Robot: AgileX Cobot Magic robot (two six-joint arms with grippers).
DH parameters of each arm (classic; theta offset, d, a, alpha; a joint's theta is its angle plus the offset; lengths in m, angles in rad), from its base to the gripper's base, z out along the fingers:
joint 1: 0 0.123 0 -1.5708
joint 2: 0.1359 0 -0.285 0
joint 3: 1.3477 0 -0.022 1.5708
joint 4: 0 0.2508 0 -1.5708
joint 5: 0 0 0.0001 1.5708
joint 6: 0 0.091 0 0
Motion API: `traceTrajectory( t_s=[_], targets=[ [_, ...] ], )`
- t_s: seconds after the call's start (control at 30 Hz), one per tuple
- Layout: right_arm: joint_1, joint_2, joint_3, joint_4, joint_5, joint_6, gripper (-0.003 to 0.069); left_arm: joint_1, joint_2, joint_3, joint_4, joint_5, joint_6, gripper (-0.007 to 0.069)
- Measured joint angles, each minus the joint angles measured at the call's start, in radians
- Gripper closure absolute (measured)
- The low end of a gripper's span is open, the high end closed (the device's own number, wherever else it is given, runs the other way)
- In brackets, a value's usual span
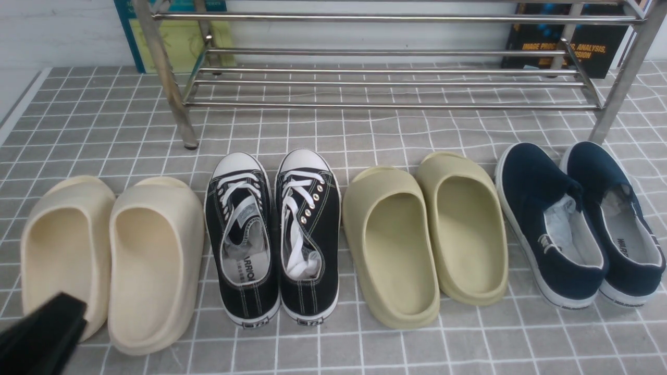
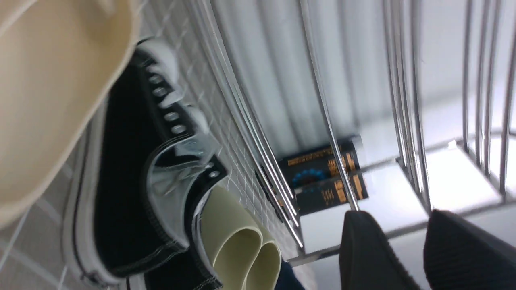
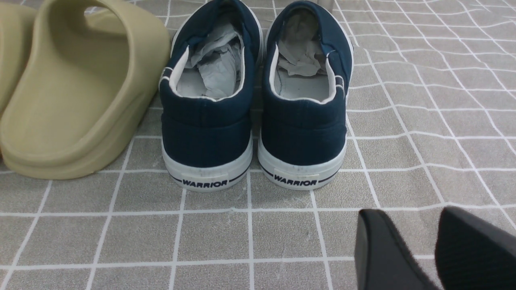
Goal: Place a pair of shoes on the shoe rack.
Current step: Use the left arm to grab the shoe closest to it
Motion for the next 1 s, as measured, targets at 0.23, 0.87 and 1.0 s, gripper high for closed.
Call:
traceTrajectory(
  t_s=[0.23, 0.87, 1.0],
  targets=[
    [0.000, 0.000, 0.000, 0.000, 0.000, 0.000, 0.0414, 0.000, 0.282, -0.406, 0.542, 0.430, -0.008, 0.0564],
    [0.000, 0.000, 0.000, 0.000, 0.000, 0.000, 0.0414, -0.257, 1.120, -0.852, 0.988, 0.872, -0.073, 0.0589],
    [0.000, 0.000, 0.000, 0.000, 0.000, 0.000, 0.0414, -0.349, 1.291, -0.902, 0.981, 0.816, -0.077, 0.0454]
  ],
)
